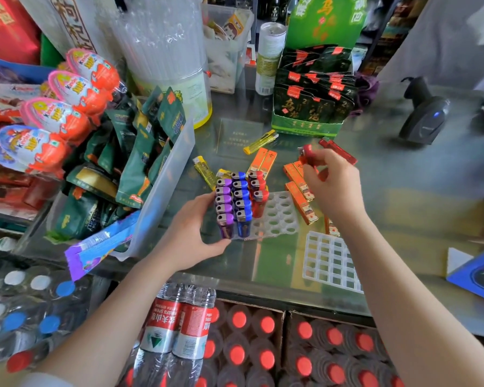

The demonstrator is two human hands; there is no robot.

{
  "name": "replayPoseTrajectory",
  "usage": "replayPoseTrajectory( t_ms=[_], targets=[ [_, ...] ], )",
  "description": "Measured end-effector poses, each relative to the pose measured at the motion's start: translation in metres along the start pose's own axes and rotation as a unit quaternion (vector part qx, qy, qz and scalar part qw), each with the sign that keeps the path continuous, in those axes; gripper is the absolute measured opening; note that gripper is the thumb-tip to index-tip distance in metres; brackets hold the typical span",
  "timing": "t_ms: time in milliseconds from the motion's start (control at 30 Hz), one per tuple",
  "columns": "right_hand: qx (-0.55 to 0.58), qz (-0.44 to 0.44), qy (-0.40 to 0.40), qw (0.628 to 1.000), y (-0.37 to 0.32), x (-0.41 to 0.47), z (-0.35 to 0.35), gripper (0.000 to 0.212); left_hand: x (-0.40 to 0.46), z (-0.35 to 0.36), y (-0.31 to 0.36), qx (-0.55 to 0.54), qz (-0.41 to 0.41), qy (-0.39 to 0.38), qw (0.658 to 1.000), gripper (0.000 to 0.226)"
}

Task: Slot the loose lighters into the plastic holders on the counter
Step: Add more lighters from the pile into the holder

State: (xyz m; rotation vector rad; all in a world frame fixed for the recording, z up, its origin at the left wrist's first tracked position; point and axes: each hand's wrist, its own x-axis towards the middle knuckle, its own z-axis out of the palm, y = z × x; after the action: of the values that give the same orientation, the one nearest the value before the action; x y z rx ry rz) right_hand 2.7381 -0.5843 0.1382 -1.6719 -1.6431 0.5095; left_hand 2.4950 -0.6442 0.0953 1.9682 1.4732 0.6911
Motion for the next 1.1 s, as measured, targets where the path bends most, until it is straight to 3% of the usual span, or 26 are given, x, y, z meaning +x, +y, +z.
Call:
replayPoseTrajectory(
  t_ms=[133,333,733,967,1100],
  targets=[
    [0.181,0.025,-0.095,0.978,-0.019,-0.034,0.007,0.017,-0.004,0.001,0.002,0.000,-0.003,0.013,1.000,0.066],
    [0.228,0.021,-0.161,0.960,-0.014,-0.068,0.022,0.028,-0.017,0.004,0.005,0.014,-0.019,0.039,0.999,0.068],
    [0.085,-0.154,-0.139,0.975,-0.008,-0.057,0.024,0.017,-0.021,0.005,0.003,0.010,-0.021,0.040,0.999,0.071],
    [0.082,-0.180,-0.145,0.969,-0.005,-0.051,0.026,0.016,-0.019,0.002,0.001,0.008,-0.014,0.018,1.000,0.072],
    [0.110,-0.104,-0.144,0.978,-0.001,-0.052,0.026,0.011,-0.019,0.003,-0.003,0.003,-0.016,0.018,1.000,0.073]
  ],
)
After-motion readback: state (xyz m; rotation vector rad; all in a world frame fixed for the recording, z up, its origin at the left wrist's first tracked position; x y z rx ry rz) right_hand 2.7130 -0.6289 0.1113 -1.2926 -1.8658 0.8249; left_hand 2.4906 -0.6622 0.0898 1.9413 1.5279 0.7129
